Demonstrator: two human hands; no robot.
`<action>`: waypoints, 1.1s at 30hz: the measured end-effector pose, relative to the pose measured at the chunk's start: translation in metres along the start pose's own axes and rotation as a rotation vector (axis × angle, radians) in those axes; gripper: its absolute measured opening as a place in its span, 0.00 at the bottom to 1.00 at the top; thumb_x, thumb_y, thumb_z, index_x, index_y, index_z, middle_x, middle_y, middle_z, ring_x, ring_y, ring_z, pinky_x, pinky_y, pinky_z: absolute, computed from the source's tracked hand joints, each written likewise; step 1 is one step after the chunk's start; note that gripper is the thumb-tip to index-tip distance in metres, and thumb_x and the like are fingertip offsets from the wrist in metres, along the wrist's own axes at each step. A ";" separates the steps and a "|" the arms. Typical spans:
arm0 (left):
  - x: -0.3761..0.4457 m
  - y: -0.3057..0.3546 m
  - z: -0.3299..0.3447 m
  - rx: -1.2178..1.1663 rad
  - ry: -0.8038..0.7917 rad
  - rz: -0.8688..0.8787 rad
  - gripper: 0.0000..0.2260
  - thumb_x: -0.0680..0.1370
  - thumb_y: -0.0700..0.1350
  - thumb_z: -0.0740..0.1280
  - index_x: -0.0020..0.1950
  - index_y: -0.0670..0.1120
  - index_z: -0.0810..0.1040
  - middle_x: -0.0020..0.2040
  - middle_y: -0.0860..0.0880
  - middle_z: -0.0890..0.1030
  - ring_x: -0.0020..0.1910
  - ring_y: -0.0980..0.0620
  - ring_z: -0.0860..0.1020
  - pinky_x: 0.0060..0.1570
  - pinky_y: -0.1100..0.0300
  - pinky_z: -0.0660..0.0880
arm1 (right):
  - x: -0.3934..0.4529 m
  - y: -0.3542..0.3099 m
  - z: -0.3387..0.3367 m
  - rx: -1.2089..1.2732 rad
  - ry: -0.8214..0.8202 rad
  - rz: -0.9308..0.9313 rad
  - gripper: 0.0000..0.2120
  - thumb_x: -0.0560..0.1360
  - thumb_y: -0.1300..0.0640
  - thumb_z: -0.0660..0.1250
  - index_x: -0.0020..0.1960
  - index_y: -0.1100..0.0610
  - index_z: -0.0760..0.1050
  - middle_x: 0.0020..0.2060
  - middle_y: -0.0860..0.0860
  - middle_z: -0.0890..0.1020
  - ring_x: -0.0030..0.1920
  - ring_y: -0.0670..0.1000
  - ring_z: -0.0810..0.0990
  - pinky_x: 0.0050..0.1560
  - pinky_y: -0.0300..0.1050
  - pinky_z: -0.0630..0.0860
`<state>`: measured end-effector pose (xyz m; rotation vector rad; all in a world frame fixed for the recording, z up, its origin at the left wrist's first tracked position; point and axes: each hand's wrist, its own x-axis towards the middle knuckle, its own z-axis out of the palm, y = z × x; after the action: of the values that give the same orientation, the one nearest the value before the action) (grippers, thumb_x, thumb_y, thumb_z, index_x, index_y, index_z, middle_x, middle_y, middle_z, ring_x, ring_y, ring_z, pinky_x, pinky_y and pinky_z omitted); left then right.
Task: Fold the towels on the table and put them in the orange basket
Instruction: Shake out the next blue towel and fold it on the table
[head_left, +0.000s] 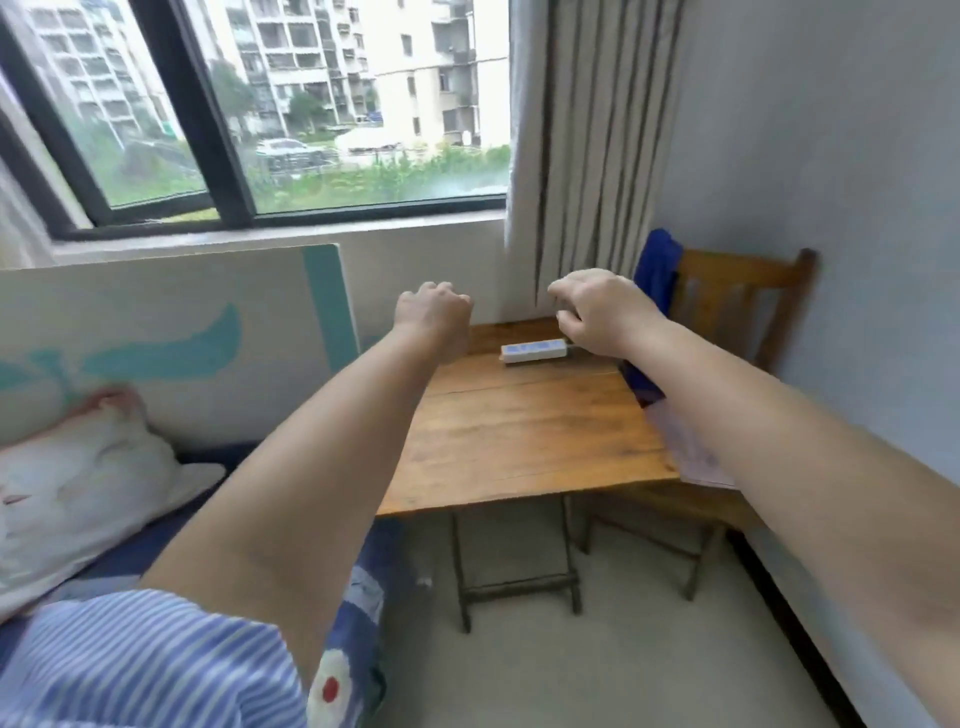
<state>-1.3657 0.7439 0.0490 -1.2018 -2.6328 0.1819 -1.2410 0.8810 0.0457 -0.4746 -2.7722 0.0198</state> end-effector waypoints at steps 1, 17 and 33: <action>0.018 0.022 0.000 -0.022 0.011 0.021 0.15 0.78 0.42 0.57 0.65 0.45 0.71 0.64 0.43 0.71 0.64 0.43 0.68 0.58 0.51 0.68 | -0.001 0.029 -0.002 -0.018 0.003 0.021 0.16 0.77 0.58 0.56 0.62 0.62 0.70 0.61 0.57 0.74 0.63 0.57 0.70 0.63 0.51 0.68; 0.258 0.235 0.011 -0.130 0.045 0.242 0.15 0.78 0.44 0.57 0.63 0.43 0.71 0.61 0.42 0.72 0.63 0.43 0.69 0.55 0.51 0.69 | 0.049 0.344 0.009 -0.047 0.017 0.329 0.17 0.77 0.58 0.57 0.65 0.60 0.70 0.65 0.56 0.73 0.66 0.56 0.69 0.64 0.48 0.67; 0.537 0.253 0.086 -0.344 -0.064 0.281 0.15 0.79 0.46 0.57 0.65 0.44 0.71 0.61 0.44 0.72 0.61 0.44 0.70 0.50 0.53 0.71 | 0.251 0.471 0.114 0.011 -0.075 0.482 0.17 0.78 0.56 0.57 0.65 0.59 0.70 0.64 0.54 0.74 0.65 0.52 0.70 0.62 0.44 0.69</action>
<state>-1.5450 1.3142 0.0019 -1.7020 -2.6088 -0.1967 -1.3493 1.4127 -0.0154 -1.1449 -2.6554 0.1665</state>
